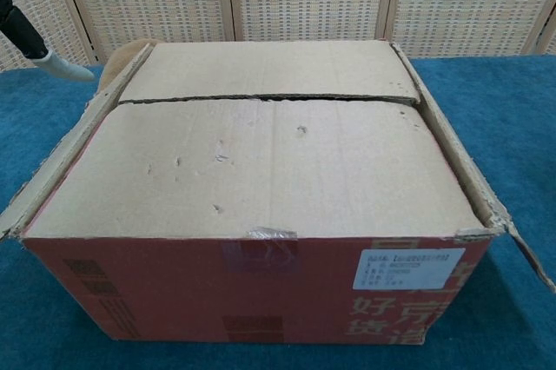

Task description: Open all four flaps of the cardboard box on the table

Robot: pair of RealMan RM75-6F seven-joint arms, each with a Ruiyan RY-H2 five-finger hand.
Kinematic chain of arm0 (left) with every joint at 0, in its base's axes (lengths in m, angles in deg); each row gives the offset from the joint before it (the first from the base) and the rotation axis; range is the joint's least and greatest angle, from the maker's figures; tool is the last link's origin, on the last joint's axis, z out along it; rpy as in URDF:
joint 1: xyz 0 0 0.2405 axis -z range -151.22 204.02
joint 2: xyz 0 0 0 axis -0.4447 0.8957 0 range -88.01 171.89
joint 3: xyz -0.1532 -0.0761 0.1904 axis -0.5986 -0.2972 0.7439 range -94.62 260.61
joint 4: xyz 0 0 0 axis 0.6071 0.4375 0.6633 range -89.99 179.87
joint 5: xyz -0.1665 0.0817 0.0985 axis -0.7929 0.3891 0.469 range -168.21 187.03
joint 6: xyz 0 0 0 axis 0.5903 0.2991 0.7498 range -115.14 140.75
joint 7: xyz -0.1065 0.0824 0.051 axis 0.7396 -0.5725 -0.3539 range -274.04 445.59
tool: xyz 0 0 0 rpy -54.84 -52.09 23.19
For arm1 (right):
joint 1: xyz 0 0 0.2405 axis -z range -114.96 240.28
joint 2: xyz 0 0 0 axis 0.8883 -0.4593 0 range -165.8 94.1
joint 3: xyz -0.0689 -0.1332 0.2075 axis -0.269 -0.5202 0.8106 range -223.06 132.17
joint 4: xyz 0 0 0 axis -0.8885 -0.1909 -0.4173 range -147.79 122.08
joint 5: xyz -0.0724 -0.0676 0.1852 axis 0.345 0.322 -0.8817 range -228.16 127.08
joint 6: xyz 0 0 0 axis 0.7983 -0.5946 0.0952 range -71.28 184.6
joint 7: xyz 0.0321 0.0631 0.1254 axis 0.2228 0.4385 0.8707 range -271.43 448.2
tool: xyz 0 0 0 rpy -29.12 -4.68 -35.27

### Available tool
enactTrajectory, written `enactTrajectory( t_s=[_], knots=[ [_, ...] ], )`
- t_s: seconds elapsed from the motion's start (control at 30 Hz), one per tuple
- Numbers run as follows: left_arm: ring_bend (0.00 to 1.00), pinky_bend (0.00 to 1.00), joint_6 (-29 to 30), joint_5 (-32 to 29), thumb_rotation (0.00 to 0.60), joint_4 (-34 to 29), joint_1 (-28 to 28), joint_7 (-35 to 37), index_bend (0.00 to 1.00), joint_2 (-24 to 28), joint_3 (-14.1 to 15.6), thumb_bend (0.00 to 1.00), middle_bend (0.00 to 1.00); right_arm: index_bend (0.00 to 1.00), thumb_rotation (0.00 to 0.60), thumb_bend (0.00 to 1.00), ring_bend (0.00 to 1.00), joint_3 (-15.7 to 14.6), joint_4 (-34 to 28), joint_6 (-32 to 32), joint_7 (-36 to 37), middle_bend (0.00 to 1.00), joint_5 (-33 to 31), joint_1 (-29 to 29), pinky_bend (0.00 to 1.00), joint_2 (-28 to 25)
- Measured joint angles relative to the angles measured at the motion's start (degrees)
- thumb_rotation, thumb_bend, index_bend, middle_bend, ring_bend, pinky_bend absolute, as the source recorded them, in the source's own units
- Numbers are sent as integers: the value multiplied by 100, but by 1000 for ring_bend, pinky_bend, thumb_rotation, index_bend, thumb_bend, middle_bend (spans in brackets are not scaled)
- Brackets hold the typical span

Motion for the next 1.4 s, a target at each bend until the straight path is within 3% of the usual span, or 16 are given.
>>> enactTrajectory(
  t_s=[0.8,1.4],
  knots=[
    [0,0,182,-481,600,328,244,-575,0,-941,78,131,0,0,600,1000,0,-5,81,-64,51,0,-13,66,0,38],
    [0,0,342,-827,600,604,415,-850,0,-1254,4,164,0,0,600,1000,0,6,172,-41,160,0,-63,93,0,83]
  ],
)
